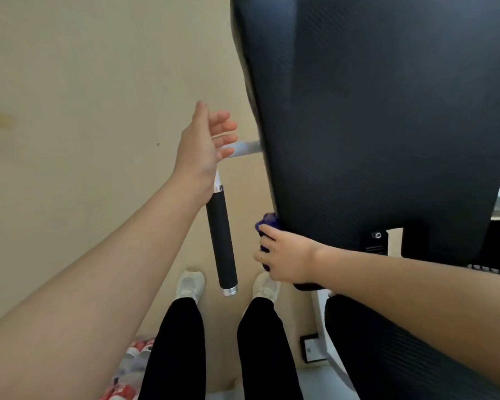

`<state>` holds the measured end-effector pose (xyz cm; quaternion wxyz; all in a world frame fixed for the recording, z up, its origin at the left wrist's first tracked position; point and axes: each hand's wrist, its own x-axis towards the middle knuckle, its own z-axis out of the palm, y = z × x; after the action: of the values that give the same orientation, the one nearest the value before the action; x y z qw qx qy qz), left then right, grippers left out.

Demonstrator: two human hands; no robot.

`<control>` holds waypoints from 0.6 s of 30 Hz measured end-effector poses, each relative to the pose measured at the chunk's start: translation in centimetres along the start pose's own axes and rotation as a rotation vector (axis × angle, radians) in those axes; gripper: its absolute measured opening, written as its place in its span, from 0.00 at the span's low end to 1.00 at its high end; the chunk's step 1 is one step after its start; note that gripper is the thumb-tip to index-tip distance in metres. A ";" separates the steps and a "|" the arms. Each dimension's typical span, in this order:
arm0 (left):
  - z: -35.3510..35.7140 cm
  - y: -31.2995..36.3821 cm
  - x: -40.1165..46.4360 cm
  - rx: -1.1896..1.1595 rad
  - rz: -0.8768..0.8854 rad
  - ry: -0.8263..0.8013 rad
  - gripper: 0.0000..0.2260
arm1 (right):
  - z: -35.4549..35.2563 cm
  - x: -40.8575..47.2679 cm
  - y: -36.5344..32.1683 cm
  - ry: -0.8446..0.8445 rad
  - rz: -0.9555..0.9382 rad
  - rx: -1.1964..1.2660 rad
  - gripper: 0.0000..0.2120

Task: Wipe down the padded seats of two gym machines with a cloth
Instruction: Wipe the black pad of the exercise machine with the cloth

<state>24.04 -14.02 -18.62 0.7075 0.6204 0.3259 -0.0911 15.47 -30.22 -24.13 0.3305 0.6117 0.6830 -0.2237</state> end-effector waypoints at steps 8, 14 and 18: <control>0.4 0.0 -0.1 0.020 0.028 0.008 0.20 | -2.1 -1.5 7.9 0.178 0.278 0.038 0.16; 1.0 0.0 0.3 0.065 0.042 0.018 0.18 | -1.7 -2.2 7.5 0.177 0.117 0.019 0.14; 1.4 -0.1 0.0 0.030 0.118 0.046 0.12 | -2.4 -2.3 13.1 0.547 0.410 0.019 0.09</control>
<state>24.53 -15.38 -18.69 0.6946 0.6510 0.3036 -0.0401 27.99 -28.10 -19.59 0.1676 0.7768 0.6069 0.0136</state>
